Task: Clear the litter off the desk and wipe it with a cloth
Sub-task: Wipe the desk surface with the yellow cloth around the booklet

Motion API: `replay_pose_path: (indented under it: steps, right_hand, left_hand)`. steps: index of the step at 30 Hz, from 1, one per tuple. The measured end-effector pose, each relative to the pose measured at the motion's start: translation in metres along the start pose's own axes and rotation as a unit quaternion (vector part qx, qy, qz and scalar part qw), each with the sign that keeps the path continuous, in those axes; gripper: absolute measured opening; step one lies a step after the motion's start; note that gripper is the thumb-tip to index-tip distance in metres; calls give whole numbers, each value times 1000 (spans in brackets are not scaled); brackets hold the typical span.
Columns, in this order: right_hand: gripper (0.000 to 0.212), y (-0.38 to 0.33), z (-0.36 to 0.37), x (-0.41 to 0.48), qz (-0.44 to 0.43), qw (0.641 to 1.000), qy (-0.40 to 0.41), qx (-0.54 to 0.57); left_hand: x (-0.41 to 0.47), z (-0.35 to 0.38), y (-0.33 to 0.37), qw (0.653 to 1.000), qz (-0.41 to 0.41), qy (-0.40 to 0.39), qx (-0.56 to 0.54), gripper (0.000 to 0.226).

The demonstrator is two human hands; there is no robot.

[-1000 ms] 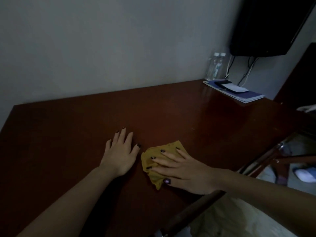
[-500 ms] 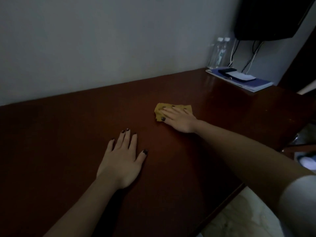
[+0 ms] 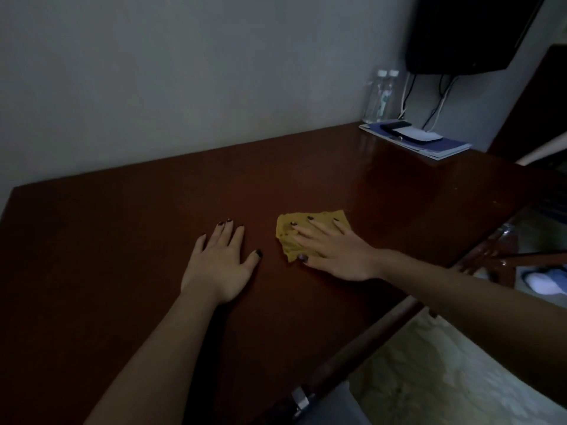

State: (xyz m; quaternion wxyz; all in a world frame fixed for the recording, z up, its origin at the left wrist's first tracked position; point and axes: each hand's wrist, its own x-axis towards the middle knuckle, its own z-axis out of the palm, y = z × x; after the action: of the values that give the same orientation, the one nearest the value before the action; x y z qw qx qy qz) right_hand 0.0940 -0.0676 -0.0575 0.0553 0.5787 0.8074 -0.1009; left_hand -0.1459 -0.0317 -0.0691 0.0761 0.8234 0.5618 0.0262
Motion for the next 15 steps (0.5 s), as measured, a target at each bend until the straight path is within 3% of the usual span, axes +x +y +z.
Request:
replay_pose_path:
  steps: [8,12,15]
  right_hand:
    - [47,-22,23,-89,-107,994,-19,-9]
    - [45,-7,12,-70,-97,995,-34,7]
    - [50,10,3,-40,-33,999,-24,7]
  left_hand:
    - [-1,0,0,999,-3,-32,39,71]
    - [-1,1,0,999,2,-21,42,70]
    - [-1,2,-1,999,5,-14,39,71]
